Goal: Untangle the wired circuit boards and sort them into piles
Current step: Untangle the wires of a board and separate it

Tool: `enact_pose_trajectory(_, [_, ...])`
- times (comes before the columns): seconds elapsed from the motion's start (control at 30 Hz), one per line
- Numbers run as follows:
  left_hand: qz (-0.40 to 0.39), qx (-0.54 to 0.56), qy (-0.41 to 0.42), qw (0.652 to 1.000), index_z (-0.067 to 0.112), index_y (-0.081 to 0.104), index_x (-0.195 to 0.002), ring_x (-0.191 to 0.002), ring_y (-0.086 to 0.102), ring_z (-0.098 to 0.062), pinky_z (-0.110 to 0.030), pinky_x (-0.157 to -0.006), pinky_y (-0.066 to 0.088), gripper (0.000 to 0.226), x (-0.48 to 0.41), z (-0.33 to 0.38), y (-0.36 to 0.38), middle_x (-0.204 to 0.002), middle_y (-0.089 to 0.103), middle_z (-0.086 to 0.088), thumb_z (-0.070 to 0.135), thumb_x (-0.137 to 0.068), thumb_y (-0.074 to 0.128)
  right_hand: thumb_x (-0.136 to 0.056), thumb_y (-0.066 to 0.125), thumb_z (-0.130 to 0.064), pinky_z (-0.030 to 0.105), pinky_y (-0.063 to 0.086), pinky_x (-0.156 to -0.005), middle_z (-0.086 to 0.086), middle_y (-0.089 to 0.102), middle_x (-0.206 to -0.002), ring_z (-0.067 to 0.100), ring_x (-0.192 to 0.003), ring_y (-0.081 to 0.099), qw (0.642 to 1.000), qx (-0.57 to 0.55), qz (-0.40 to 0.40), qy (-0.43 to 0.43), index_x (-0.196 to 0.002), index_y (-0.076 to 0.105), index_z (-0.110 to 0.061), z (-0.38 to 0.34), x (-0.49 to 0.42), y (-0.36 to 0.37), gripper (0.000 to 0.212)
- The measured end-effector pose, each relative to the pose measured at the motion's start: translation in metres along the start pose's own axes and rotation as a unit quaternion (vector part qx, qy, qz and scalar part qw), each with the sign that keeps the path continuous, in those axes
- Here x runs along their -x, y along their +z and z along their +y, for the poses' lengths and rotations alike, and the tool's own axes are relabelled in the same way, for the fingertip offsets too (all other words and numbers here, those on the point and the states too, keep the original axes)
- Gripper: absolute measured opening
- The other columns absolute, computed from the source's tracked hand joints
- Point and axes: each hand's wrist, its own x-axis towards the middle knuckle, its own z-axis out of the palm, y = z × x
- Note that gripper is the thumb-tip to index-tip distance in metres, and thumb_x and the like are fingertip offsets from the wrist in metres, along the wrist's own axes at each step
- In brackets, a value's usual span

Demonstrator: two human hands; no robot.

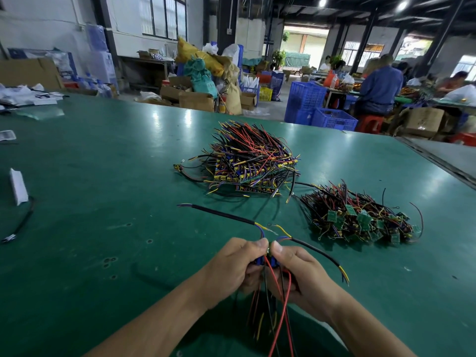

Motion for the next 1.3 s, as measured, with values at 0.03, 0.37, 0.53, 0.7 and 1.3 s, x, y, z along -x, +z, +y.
enact_pose_trajectory(0.03, [-0.002, -0.004, 0.0, 1.0, -0.009, 0.039, -0.063, -0.041, 0.03, -0.011, -0.019, -0.044, 0.028, 0.067, 0.0, 0.001, 0.0, -0.052, 0.033, -0.008, 0.054, -0.085, 0.045, -0.09, 0.048, -0.047, 0.016, 0.022, -0.042, -0.014, 0.041, -0.045, 0.003, -0.038, 0.025, 1.0, 0.001, 0.001, -0.001, -0.06, 0.07, -0.023, -0.001, 0.001, 0.0, 0.045])
enact_pose_trajectory(0.37, [0.015, -0.009, 0.016, 1.0, -0.009, 0.038, -0.065, -0.043, 0.027, -0.013, -0.019, -0.044, 0.027, 0.069, 0.002, 0.003, 0.001, -0.055, 0.028, -0.01, 0.056, -0.087, 0.044, -0.084, 0.055, -0.051, 0.021, 0.015, -0.043, -0.007, 0.032, -0.043, 0.01, -0.039, 0.019, 0.999, 0.014, 0.042, -0.011, -0.053, 0.065, -0.02, -0.002, 0.001, 0.006, 0.045])
enact_pose_trajectory(0.53, [0.016, 0.009, 0.014, 1.0, -0.013, 0.037, -0.067, -0.042, 0.027, -0.013, -0.018, -0.044, 0.028, 0.073, 0.002, 0.004, 0.004, -0.057, 0.029, -0.014, 0.057, -0.087, 0.044, -0.078, 0.063, -0.053, 0.02, 0.016, -0.044, -0.002, 0.022, -0.046, 0.011, -0.041, 0.014, 0.998, 0.008, 0.061, -0.01, -0.052, 0.039, -0.009, -0.003, 0.004, 0.005, 0.056])
enact_pose_trajectory(0.7, [0.018, 0.053, 0.014, 0.998, -0.01, 0.033, -0.061, -0.043, 0.021, -0.017, -0.022, -0.049, 0.02, 0.069, 0.003, 0.006, 0.006, -0.049, 0.024, -0.014, 0.052, -0.088, 0.047, -0.079, 0.061, -0.054, 0.015, 0.021, -0.041, 0.002, 0.02, -0.046, 0.01, -0.038, 0.016, 0.998, 0.019, 0.063, -0.022, -0.06, 0.034, 0.015, -0.001, 0.005, 0.007, 0.077])
enact_pose_trajectory(1.3, [0.188, 0.014, 0.087, 0.978, 0.014, 0.061, -0.069, -0.068, 0.052, -0.013, -0.03, -0.065, 0.042, 0.038, -0.019, -0.007, 0.027, -0.068, 0.056, 0.001, 0.044, -0.088, 0.05, -0.094, 0.042, -0.051, 0.014, 0.032, -0.05, -0.014, 0.042, -0.053, 0.001, -0.05, 0.035, 0.947, 0.208, 0.21, -0.123, -0.058, 0.061, -0.02, 0.009, -0.012, 0.009, 0.051])
